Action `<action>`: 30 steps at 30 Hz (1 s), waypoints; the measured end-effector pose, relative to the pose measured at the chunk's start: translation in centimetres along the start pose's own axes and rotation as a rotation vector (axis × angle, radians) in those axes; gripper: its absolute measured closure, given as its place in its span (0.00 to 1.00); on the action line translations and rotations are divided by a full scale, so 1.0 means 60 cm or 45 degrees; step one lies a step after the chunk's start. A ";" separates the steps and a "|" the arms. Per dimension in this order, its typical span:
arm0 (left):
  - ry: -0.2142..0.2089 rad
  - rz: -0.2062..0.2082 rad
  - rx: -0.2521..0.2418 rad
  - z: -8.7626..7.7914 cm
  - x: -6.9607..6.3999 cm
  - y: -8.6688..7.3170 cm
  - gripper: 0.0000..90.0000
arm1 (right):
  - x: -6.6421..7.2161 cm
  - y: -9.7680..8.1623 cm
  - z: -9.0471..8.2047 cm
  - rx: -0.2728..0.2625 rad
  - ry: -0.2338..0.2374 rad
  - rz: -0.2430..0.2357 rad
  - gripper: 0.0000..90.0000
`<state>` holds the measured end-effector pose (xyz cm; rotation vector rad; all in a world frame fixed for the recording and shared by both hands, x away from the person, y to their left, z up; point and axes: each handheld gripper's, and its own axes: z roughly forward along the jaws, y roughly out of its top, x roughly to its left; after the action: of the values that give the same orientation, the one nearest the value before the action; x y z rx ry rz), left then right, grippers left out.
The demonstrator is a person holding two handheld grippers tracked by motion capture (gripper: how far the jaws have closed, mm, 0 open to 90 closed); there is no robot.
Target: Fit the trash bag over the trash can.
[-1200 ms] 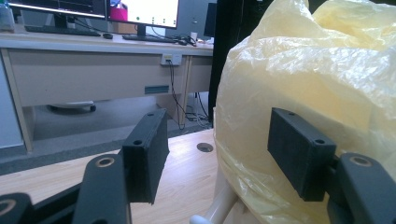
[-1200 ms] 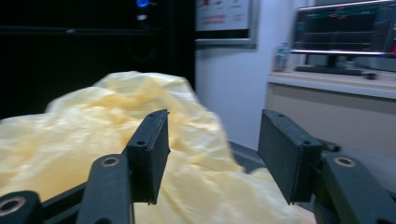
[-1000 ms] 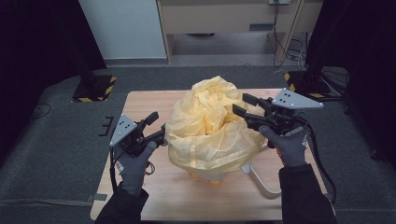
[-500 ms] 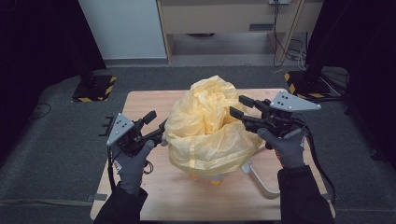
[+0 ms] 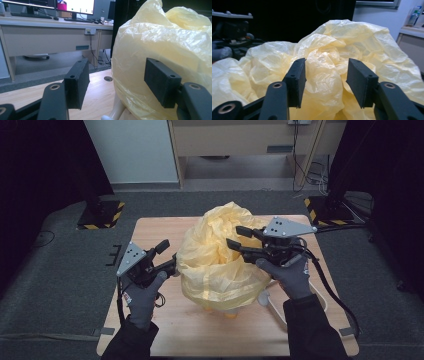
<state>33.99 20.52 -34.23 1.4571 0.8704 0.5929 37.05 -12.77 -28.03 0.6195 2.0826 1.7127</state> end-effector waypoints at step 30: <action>0.013 0.005 0.016 0.005 0.002 -0.006 0.40 | 0.016 0.103 -0.001 -0.170 0.002 0.042 0.41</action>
<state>34.22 20.43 -34.62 1.4684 0.8808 0.5990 36.84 -11.29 -21.97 0.6143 1.9498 1.8529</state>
